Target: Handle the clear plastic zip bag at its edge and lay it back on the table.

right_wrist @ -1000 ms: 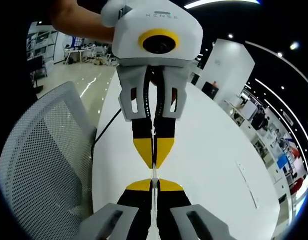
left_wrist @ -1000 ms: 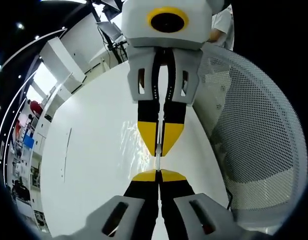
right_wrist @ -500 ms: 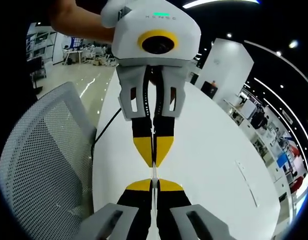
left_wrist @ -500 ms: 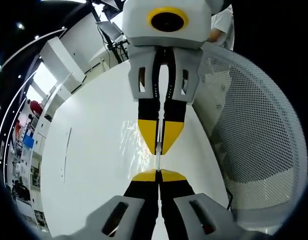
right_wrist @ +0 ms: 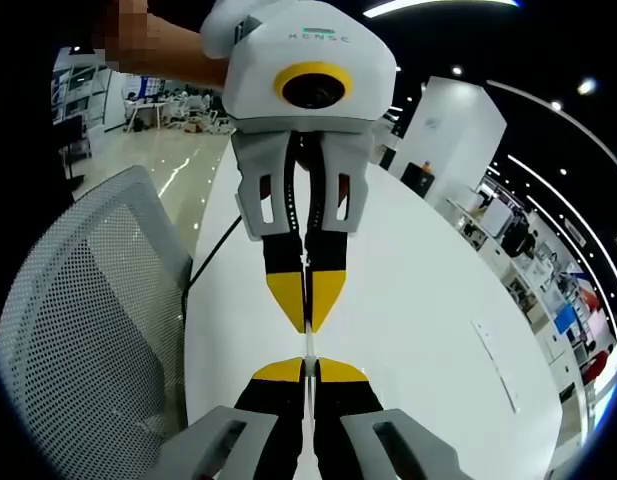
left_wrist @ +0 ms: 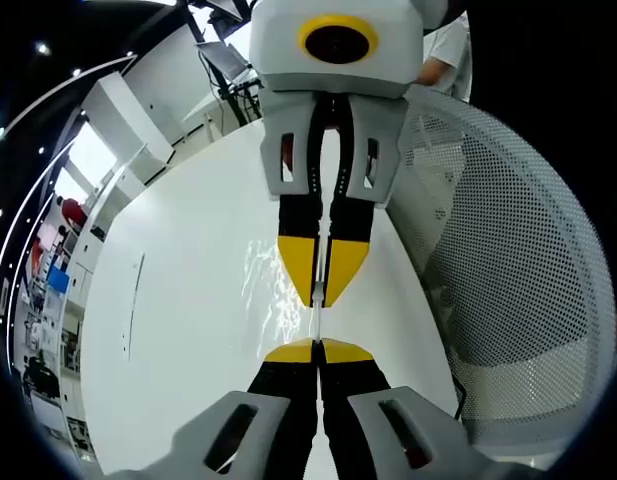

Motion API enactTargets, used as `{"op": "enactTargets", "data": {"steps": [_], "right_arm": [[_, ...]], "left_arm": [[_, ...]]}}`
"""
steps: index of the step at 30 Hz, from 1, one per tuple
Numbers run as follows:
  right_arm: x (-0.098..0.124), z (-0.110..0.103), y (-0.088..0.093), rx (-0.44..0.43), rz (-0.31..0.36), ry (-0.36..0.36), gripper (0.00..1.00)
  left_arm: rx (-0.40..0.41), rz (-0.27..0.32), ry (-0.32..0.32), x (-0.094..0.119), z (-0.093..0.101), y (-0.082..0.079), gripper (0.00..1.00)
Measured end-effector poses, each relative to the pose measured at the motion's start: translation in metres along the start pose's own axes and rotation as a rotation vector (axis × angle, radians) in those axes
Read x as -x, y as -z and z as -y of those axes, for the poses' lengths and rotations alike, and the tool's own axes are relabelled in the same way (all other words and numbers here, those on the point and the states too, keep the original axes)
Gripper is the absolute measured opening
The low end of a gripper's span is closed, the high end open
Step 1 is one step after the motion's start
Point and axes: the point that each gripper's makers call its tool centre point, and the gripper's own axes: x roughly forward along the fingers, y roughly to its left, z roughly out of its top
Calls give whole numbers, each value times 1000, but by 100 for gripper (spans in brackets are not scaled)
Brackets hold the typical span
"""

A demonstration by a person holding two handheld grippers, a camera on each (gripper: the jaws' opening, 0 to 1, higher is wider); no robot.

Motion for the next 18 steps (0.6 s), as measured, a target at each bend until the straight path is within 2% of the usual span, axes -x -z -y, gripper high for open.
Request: {"op": "enactTargets", "data": {"steps": [18], "right_arm": [[1, 1, 1, -8, 1, 4, 0]], "left_arm": [[3, 4, 0, 1, -1, 2, 0]]}}
